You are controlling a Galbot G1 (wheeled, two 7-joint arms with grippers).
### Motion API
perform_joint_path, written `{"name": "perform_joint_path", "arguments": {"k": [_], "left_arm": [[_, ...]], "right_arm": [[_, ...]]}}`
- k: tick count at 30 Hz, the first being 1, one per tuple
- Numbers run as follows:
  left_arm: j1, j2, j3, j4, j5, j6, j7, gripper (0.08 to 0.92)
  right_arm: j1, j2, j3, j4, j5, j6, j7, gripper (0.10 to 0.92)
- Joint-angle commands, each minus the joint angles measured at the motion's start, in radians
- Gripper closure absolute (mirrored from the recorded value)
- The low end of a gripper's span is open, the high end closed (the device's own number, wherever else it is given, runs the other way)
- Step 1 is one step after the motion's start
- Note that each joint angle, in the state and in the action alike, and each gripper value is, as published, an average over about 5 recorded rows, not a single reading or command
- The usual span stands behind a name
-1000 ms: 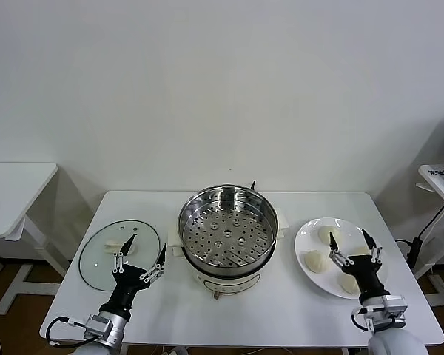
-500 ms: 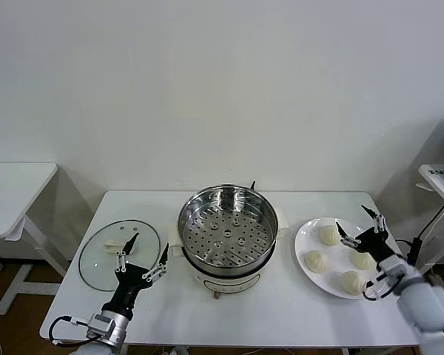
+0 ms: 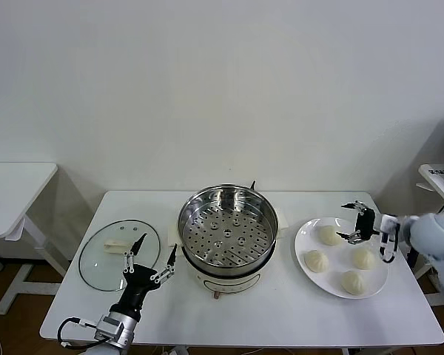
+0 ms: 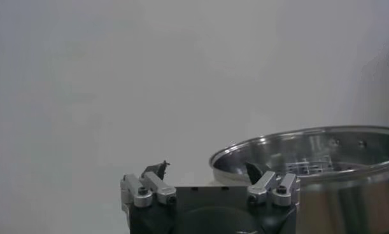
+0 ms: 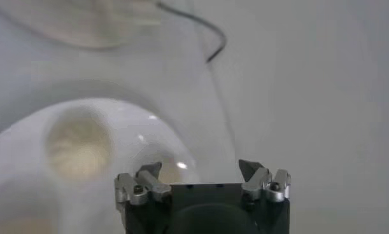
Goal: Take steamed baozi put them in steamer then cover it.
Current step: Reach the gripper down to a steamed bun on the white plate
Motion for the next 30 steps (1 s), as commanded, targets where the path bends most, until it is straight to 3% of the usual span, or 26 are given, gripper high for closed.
{"name": "perform_joint_path", "arguments": {"k": [1,12,30], "left_arm": [[0.002,-0.003,0.016,-0.002,0.014,-0.005,-0.005,0.177],[-0.004,-0.006,0.012,0.014,0.016,-0.005,-0.006,0.177],[-0.003,-0.020,-0.007,0.020,0.016,-0.012,-0.003,0.177]], "right_arm": [[0.567,0.011,-0.538,-0.271,-0.093,0.013,-0.379,0.203],[0.616,0.238,-0.579,-0.517,-0.179,0.059,-0.432,0.203],[0.519,0.447,-0.431,-0.722,-0.357,0.130,-0.345,0.203]]}}
